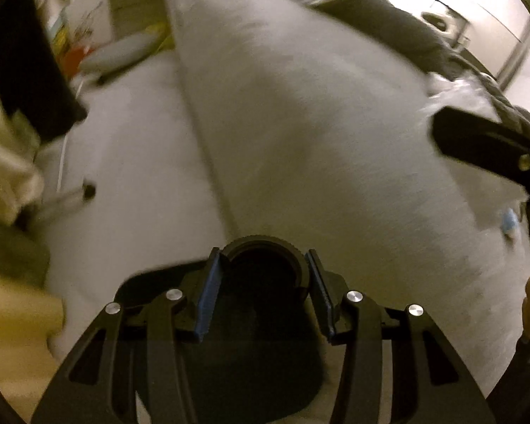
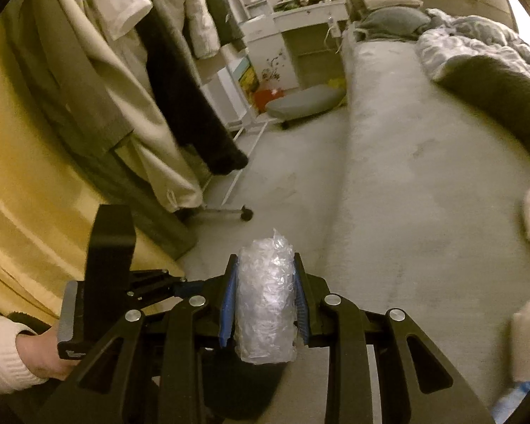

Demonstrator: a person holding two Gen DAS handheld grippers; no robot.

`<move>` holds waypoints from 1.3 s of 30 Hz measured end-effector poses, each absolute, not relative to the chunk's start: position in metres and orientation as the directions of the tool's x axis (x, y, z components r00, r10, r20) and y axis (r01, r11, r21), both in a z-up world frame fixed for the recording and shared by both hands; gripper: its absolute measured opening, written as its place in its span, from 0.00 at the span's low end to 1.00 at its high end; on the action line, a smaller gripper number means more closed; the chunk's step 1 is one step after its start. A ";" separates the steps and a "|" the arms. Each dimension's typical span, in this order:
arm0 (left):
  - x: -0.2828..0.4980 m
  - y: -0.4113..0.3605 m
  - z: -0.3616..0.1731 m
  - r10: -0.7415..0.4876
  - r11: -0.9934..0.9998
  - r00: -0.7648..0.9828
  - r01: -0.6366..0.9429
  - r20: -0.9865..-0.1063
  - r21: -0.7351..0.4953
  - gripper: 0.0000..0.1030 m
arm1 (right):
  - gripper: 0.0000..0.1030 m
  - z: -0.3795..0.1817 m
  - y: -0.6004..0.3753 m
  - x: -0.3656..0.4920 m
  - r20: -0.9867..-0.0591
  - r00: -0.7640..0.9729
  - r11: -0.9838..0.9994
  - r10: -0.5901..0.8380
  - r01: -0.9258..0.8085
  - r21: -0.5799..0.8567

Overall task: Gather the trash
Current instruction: 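Carry the bubble wrap to the black bin and open the right tool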

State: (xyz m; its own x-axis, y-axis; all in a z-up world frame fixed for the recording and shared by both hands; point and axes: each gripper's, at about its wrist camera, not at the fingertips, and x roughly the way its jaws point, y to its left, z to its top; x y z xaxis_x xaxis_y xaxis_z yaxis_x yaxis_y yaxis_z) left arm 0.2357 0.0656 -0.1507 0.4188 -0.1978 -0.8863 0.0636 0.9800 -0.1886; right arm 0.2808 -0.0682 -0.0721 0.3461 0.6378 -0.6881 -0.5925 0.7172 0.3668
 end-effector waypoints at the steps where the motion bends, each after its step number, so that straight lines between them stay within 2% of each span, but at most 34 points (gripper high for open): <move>1: 0.232 0.071 -0.157 -0.201 0.979 0.397 0.040 -0.895 -0.202 0.49 | 0.28 -0.075 -0.061 0.280 -0.691 0.333 0.711 0.641 -0.596 0.373; 7: 0.212 0.122 -0.197 -0.189 0.972 0.275 -0.082 -0.943 -0.219 0.49 | 0.28 -0.095 -0.024 0.273 -0.721 0.245 0.678 0.648 -0.618 0.398; 13: 0.201 0.157 -0.226 -0.205 0.961 0.177 -0.151 -0.963 -0.233 0.49 | 0.28 -0.131 0.015 0.263 -0.789 0.152 0.676 0.595 -0.625 0.390; 15: 0.198 0.167 -0.229 -0.225 0.955 0.167 -0.160 -0.960 -0.251 0.54 | 0.28 -0.143 0.025 0.260 -0.813 0.127 0.681 0.569 -0.626 0.379; 17: 0.194 0.172 -0.229 -0.230 0.954 0.165 -0.155 -0.959 -0.256 0.63 | 0.28 -0.155 0.033 0.257 -0.830 0.103 0.688 0.548 -0.620 0.377; 22: 0.188 0.183 -0.225 -0.255 0.946 0.194 -0.153 -0.947 -0.286 0.70 | 0.28 -0.176 0.044 0.254 -0.861 0.058 0.701 0.505 -0.610 0.369; 31: 0.180 0.184 -0.167 -0.255 0.940 0.385 -0.117 -0.887 -0.320 0.72 | 0.28 -0.207 0.052 0.249 -0.901 -0.012 0.720 0.434 -0.597 0.354; 33: 0.179 0.184 -0.147 -0.272 0.934 0.450 -0.090 -0.850 -0.346 0.72 | 0.28 -0.212 0.054 0.247 -0.907 -0.019 0.720 0.421 -0.601 0.347; 39: 0.185 0.180 -0.089 -0.245 0.946 0.602 -0.023 -0.760 -0.323 0.70 | 0.30 -0.229 0.065 0.243 -0.921 -0.054 0.711 0.385 -0.620 0.333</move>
